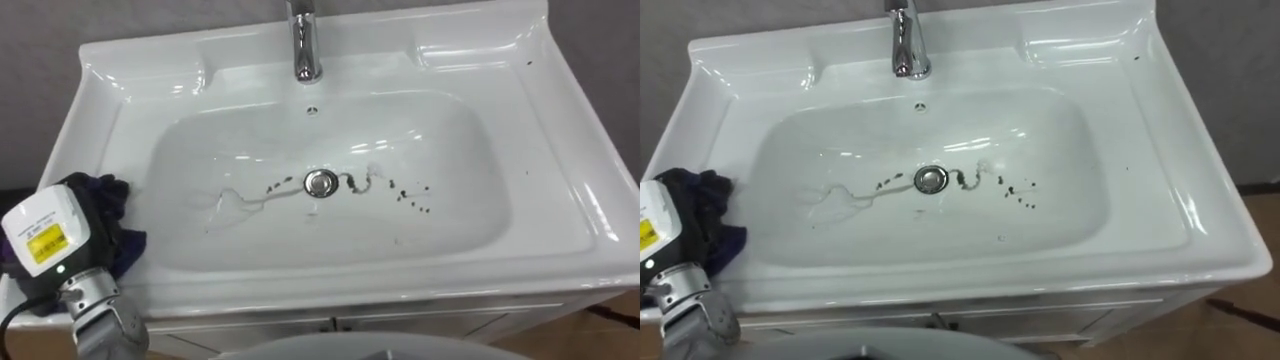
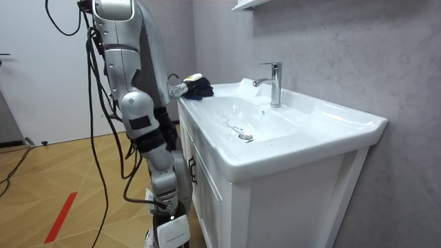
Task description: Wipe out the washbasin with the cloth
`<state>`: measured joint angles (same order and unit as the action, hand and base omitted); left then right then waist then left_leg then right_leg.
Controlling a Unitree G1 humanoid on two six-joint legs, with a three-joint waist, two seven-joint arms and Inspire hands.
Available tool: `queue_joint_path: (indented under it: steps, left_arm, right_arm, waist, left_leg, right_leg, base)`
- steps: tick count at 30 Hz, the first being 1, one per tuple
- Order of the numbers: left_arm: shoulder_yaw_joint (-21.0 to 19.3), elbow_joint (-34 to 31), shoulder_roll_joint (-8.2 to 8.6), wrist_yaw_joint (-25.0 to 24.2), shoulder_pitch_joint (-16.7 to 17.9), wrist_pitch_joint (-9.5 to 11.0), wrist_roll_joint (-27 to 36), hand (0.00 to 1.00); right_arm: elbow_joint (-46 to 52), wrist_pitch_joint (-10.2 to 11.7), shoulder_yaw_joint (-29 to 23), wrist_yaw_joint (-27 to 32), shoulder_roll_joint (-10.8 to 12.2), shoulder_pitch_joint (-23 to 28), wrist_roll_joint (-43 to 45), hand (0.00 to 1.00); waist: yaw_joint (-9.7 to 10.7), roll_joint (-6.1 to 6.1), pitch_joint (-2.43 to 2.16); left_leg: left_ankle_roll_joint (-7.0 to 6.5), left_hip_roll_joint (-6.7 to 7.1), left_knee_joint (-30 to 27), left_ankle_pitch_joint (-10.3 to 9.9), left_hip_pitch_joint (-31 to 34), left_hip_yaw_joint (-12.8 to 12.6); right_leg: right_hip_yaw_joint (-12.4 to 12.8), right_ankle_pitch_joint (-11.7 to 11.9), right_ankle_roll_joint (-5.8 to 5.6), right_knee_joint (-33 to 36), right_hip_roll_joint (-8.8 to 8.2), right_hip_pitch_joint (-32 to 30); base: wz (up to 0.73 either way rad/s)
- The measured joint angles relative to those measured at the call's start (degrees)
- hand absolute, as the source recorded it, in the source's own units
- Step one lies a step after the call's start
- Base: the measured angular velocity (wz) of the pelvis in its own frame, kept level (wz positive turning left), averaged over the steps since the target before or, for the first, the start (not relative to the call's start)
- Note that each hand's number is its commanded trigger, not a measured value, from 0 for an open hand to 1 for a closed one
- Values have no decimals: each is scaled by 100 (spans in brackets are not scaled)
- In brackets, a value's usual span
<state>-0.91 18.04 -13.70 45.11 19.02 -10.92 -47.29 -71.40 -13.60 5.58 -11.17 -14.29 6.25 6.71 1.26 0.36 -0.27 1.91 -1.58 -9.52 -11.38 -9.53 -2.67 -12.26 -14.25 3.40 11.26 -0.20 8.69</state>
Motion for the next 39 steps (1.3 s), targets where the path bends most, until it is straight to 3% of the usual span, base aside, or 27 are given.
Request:
queue_joint_path:
  steps: [4, 6, 11, 12, 15, 18, 26, 33, 39]
  left_arm:
    - [9, -483, 51, -330, -23, 8, 305, 100]
    - [120, -708, 79, -565, -97, 103, 406, 100]
    - [575, -1018, 148, -840, -227, 416, 746, 100]
    - [635, -1031, 165, -862, -245, 446, 794, 100]
    - [895, -1397, 174, -1090, -343, 525, 1107, 100]
    - [907, -1730, 167, -1172, -413, 715, 1203, 100]
    - [899, -1941, 134, -1173, -697, 1130, 1172, 100]
    - [891, -2219, 82, -1175, -722, 1325, 1161, 100]
    - [891, -2224, -10, -1175, -721, 1359, 1110, 100]
  right_arm:
    - [-22, 157, -2, 67, 38, -6, 8, 0]
    - [-23, 233, -5, 61, 65, -5, -10, 0]
    - [-121, 450, -1, 89, 155, -22, -92, 0]
    - [-150, 474, 9, 109, 168, -48, -108, 0]
    - [-331, 541, 71, 181, 243, -96, -257, 0]
    - [-495, 552, 121, 183, 242, -103, -307, 0]
    - [-680, 662, 220, 229, 266, -50, -299, 0]
    - [-672, 681, 213, 221, 267, -76, -172, 0]
    - [-811, 681, 226, 159, 269, -113, -139, 0]
  waist:
    - [56, -29, 23]
    - [108, -29, 59]
    - [218, -40, 69]
    - [232, -9, 54]
    - [335, -15, 65]
    - [340, 33, 74]
    - [392, 152, 76]
    - [344, 123, 95]
    - [319, 116, 98]
  left_leg:
    - [0, 15, 3, 0, 79, 6]
    - [-1, 32, 13, 0, 95, -21]
    - [-2, 45, 15, -1, 117, -156]
    - [-2, 41, 12, -1, 118, -191]
    - [-4, 25, 12, -3, 127, -248]
    - [-4, 11, 18, -4, 87, -276]
    - [-4, -6, 23, -5, -28, -278]
    - [-4, -6, 24, -5, -74, -273]
    - [-4, 1, 23, -5, -71, -291]
  right_leg:
    - [11, 56, -36, -68, -7, -51]
    - [30, 74, -59, -66, -28, -69]
    - [157, 102, -86, -46, -44, -146]
    - [170, 116, -87, -48, -41, -142]
    - [297, 143, -75, -52, -23, -184]
    - [428, 168, -66, -53, -4, -164]
    - [440, 169, -64, -63, 9, -76]
    - [472, 168, -62, -62, 20, -84]
    - [524, 167, -57, -58, 29, -121]
  base:
    - [0]
    - [-2]
    - [-14]
    - [-20]
    - [-20]
    - [-32]
    - [-3]
    - [0]
    - [-1]
